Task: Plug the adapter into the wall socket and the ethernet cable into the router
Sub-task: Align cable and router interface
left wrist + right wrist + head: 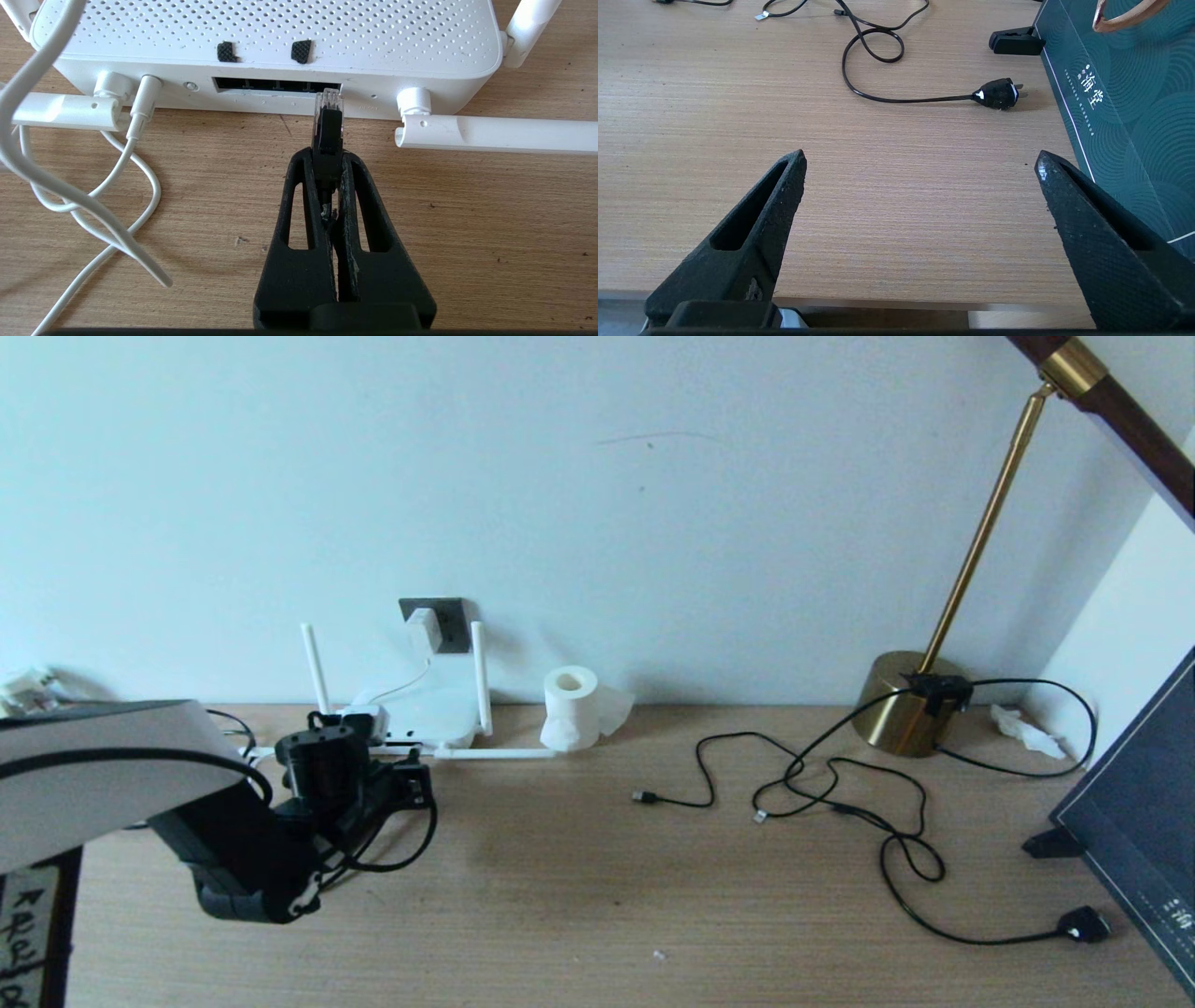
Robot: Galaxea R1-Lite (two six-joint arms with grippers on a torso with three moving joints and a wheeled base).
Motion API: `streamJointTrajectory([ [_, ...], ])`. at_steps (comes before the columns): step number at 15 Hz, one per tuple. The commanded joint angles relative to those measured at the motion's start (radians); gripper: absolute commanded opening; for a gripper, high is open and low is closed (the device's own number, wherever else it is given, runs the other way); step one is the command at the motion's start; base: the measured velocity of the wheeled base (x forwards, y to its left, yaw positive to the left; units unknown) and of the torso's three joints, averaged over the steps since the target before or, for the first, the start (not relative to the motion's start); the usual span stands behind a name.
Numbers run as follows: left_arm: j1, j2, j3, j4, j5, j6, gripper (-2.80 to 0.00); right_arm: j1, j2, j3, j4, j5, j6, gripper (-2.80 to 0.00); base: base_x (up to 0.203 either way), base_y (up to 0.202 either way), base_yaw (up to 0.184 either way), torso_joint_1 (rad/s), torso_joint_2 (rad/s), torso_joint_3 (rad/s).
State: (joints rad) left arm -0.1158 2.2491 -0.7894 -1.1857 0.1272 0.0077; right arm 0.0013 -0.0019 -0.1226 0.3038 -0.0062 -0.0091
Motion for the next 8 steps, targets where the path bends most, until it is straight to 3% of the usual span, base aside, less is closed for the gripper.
streamJointTrajectory([
  [1, -0.001, 0.004, -0.001, -0.008, 0.002, 0.000, -2.80, 0.000, 0.002, 0.000, 0.001, 0.000, 0.000, 0.00, 0.000, 0.000, 0.000, 0.000, 0.00, 0.000],
  [8, -0.002, 0.003, 0.001, -0.008, 0.002, 0.000, -2.80, 0.000, 0.002, 0.000, 0.001, 0.000, 0.000, 0.00, 0.000, 0.000, 0.000, 0.000, 0.00, 0.000],
])
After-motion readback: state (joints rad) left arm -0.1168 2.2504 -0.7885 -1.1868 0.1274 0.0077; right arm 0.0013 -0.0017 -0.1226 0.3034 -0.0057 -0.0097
